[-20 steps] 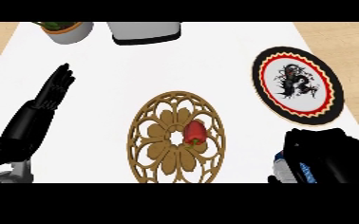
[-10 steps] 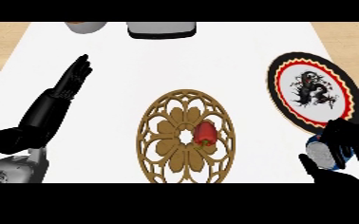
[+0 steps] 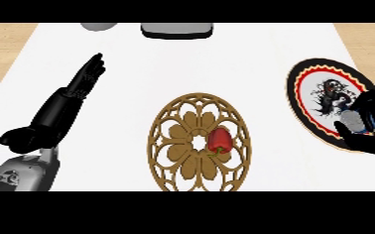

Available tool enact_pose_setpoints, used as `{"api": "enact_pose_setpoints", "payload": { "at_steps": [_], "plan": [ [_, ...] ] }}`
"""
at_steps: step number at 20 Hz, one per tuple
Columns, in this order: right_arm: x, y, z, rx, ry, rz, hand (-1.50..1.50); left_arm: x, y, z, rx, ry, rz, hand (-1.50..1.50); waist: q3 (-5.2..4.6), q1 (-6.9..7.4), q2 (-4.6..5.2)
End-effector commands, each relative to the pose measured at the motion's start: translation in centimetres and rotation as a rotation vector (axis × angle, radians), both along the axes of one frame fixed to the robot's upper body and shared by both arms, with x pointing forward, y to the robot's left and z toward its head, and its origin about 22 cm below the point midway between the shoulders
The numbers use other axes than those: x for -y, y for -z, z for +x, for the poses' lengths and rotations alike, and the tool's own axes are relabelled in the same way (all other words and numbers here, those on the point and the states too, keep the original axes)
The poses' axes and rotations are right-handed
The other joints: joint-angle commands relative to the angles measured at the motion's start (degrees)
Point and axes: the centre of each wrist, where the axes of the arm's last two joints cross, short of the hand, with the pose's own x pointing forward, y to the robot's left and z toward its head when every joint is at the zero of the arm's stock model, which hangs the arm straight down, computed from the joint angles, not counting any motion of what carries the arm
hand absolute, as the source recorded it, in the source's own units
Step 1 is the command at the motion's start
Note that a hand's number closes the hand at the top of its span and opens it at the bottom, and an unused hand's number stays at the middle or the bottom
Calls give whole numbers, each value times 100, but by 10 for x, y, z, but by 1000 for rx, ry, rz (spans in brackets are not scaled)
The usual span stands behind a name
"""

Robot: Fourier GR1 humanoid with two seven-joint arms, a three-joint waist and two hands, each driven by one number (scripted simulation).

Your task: Pick the can from the placemat and place it in the plate

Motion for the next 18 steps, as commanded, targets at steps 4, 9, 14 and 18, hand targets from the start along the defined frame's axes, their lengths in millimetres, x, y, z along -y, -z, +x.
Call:
{"api": "enact_pose_setpoints", "payload": {
  "at_steps": [4,9,14,18],
  "plan": [
    [36,39,29,-236,148,25,150,14,-11,11,7,25,4,0,4,110,34],
    [45,59,66,-283,121,47,-150,5,5,1,11,30,-5,0,4,126,26],
    [54,87,56,-171,19,124,-150,-4,-1,5,-15,13,-6,0,7,36,17],
    [52,81,76,-113,-40,204,-150,-4,18,-1,-4,20,-4,0,6,75,27]
  ]
}}
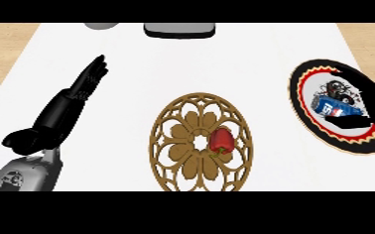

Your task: Pick the can from the placemat and place it in the plate

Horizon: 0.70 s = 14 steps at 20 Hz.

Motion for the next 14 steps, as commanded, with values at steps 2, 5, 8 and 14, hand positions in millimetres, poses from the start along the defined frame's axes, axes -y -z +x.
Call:
{"api": "enact_pose_setpoints", "payload": {
  "at_steps": [2,5,8,14],
  "plan": [
    [10,-7,3,112,-100,114,-150,13,-7,-4,9,-28,10,0,-5,-69,-33],
    [9,-11,8,116,-170,304,-150,-10,-7,6,-4,-14,22,0,-6,-95,-30],
    [23,-11,0,82,-191,495,-150,-5,-10,4,2,-9,3,0,-1,-82,-28],
    [67,-28,-24,17,-228,804,-150,-5,-3,-1,-8,-15,5,0,-9,-144,-49]
  ]
}}
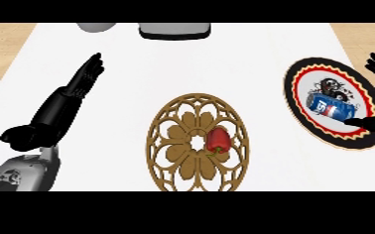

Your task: Pick the can from the placemat and place it in the plate

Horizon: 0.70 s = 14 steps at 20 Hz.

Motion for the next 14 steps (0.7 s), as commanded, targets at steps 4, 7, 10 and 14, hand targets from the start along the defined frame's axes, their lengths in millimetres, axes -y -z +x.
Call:
{"api": "enact_pose_setpoints", "payload": {
  "at_steps": [4,7,10,14],
  "plan": [
    [62,-15,-44,-26,-55,247,-150,14,-2,-6,13,14,-16,0,11,67,23],
    [88,-47,-58,-23,-63,258,-150,2,-6,-5,6,14,-22,0,8,53,16],
    [100,-71,-57,-19,-56,234,-150,-2,-1,-3,6,3,9,0,17,129,47],
    [111,-62,-83,-14,-83,251,-150,9,-5,5,9,1,0,0,26,34,49]
  ]
}}
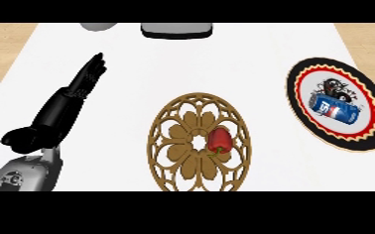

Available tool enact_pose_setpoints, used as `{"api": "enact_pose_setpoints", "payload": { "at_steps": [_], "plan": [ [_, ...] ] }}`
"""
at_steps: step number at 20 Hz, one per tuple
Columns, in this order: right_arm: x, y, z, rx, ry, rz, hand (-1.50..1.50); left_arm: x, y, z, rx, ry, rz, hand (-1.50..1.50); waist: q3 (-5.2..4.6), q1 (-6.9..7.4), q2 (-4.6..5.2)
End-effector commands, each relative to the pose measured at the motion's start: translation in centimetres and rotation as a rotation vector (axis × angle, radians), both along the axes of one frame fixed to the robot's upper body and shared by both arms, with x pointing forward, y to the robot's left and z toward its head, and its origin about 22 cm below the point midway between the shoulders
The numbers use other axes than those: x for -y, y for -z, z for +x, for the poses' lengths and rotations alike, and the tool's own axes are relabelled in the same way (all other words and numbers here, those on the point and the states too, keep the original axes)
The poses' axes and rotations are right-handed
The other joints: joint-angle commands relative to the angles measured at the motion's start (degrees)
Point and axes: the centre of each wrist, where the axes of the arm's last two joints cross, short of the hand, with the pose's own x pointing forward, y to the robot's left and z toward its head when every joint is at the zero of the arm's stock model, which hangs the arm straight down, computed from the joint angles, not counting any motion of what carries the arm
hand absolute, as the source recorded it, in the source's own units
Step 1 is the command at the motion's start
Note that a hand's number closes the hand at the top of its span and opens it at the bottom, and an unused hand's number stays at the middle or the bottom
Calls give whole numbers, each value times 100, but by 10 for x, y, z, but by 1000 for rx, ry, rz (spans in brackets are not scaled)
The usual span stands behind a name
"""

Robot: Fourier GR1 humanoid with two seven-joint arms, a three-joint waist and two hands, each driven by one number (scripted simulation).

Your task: Pick the can from the placemat and place it in the plate

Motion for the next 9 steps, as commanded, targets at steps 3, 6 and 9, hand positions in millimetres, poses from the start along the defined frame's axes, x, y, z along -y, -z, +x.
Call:
{"api": "enact_pose_setpoints", "payload": {
  "at_steps": [3,6,9],
  "plan": [
    [14,-5,-17,87,-148,86,-150,8,7,-8,-8,31,-14,0,12,88,13],
    [27,-27,-28,64,-184,71,-150,-1,0,7,16,-8,-7,0,13,-16,26],
    [27,-22,-35,61,-202,75,-150,-3,14,-9,-2,4,-15,0,15,22,-2]
  ]
}}
